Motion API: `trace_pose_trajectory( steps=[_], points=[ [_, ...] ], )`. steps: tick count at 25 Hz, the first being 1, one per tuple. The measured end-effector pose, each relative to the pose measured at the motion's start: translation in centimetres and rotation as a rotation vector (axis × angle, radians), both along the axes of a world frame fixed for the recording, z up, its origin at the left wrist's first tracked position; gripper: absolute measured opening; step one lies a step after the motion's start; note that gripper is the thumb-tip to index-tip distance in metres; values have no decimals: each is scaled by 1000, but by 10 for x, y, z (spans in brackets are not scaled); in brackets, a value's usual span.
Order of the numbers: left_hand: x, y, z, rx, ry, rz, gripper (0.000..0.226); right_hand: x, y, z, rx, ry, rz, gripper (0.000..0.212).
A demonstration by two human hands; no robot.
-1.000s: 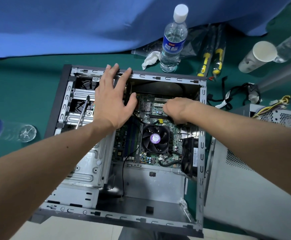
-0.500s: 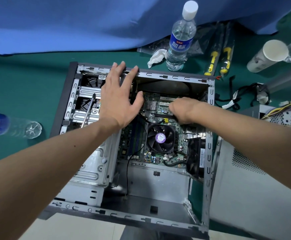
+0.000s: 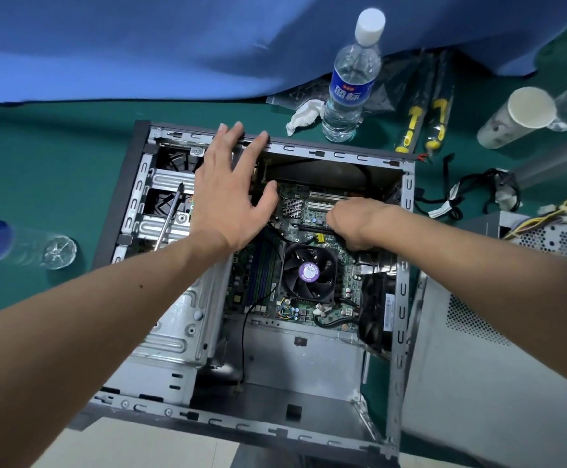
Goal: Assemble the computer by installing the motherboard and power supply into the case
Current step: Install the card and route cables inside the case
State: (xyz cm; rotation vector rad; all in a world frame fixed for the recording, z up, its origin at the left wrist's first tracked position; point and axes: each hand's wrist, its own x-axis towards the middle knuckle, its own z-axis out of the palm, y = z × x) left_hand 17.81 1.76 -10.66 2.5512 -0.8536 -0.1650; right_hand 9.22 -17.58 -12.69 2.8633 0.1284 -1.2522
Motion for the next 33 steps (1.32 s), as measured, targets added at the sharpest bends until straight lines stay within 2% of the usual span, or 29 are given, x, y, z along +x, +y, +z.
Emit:
trace_pose_trajectory(
  steps=[8,13,19,24,27,30,33],
  points=[
    [0,1,0,-2,11,1,64,1,-1,2,26,-4,-48,34],
    [-2,1,0,-2,6,0,65,-2,1,0,40,8,-28,26],
    [0,-1,0,0,-4,-3,64,0,-2,3,31,-29,-138,39],
    [-4,0,-2,23,2,-4,67,-2,0,3,3,20,-88,41],
    [-5,0,-3,47,1,-7,67,2,0,14,7,72,-38,34],
    [-1,1,-4,72,0,-11,69,9,-1,36,59,-36,-56,11],
    [-4,1,-2,61,23,-5,69,-3,-14,59,57,-151,-89,18]
  ],
)
